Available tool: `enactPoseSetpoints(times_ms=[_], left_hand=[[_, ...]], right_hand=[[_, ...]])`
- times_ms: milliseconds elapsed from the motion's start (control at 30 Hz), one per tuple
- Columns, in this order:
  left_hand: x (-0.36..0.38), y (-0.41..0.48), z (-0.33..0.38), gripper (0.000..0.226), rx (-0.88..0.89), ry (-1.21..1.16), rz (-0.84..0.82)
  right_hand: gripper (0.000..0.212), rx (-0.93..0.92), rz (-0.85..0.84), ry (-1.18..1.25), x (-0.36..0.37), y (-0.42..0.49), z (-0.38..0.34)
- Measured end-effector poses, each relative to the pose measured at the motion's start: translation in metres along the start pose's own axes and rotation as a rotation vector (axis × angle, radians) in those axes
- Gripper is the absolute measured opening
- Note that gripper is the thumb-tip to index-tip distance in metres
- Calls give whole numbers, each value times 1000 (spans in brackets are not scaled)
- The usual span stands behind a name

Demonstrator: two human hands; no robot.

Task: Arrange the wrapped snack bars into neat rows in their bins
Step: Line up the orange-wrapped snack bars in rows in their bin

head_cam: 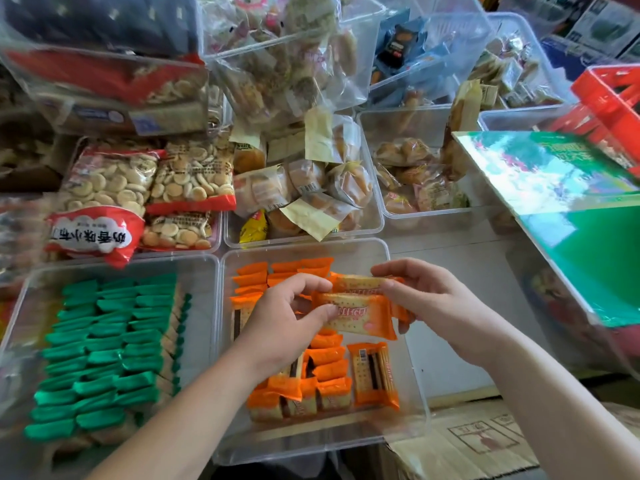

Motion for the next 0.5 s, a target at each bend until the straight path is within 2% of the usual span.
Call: enactPoseSetpoints(times_ms=[133, 267, 367, 500], left_hand=[[11, 0, -12, 22, -35, -83, 15], [23, 1, -10, 21, -15, -77, -14], [17, 5, -18, 20, -5, 33, 7], [-23, 1, -33, 22, 6, 283, 107]], right_hand=[[46, -6, -103, -39, 7, -3, 1], [49, -58, 9, -303, 4, 0, -5], [51, -42, 96, -412, -2, 8, -6], [66, -53, 197, -822, -5, 37, -12]])
Point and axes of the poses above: each hand's wrist, its own y-axis towards the middle knuckle, its own x-axis out of the palm, z = x × y, the point moved 10 cm from there along y, towards the middle knuckle, and after that the axes turned 4 degrees about -y, right-handed, at the moved point
